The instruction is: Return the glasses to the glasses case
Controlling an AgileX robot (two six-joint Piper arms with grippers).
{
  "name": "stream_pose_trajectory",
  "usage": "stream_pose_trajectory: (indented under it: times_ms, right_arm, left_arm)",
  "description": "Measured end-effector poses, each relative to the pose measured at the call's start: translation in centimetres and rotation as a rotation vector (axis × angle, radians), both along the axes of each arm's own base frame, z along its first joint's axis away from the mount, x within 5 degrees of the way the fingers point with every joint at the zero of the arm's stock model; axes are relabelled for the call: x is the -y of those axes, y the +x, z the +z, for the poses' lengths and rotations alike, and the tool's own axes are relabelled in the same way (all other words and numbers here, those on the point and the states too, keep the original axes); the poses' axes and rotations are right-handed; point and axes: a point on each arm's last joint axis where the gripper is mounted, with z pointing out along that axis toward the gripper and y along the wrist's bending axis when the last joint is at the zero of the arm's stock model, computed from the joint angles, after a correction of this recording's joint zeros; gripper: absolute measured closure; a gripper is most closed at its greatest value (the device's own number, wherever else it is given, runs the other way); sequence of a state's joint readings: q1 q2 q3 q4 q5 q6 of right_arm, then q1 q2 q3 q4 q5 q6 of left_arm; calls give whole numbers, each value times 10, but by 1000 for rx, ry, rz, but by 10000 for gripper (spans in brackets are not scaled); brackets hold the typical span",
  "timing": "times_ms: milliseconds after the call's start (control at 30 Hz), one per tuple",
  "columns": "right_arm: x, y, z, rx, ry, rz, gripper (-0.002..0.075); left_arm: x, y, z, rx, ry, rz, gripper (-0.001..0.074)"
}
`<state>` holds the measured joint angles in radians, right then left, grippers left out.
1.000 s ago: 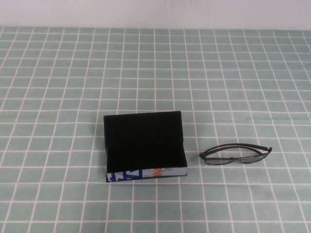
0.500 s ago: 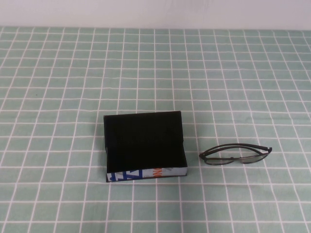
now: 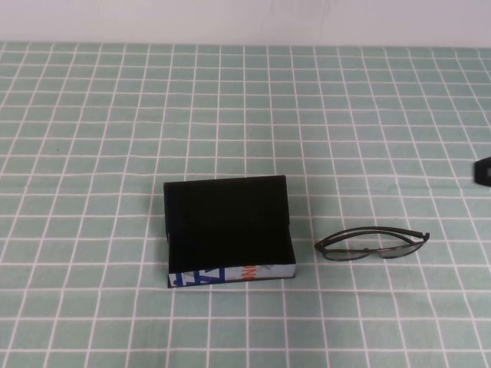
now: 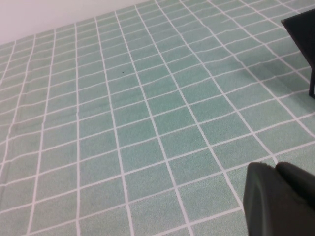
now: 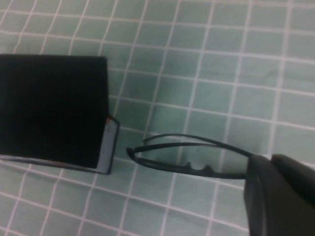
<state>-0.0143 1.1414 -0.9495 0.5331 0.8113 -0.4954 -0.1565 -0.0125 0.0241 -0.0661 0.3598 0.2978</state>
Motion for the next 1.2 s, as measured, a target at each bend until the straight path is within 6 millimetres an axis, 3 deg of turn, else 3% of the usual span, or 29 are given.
stream_pose_trajectory:
  times_ms: [200,400,533,700,933,1100,1200]
  right_arm:
    - [-6,21,-18,-20,33,86,738]
    - [-13,28,-15,113,-10,252,738]
    - [-18,32,-8,127,7,339,738]
    - [-25,38,3,146,66,426,738]
    - [-31,43,34,336,39,547,738]
    - [-30,49,52,378,-146,594,738]
    - [-38,52,54,321,-298,627,738]
  left_arm:
    - [-1,0,0,6,35,-1,737]
    - [-5,2,2,60,193,9,737]
    - [-5,4,15,201,207,9,737]
    - [-1,4,32,371,15,15,737]
    - [3,-4,61,618,-400,-56,737]
    - [2,-3,61,527,-647,-58,737]
    - [1,-3,66,443,-658,-14,737]
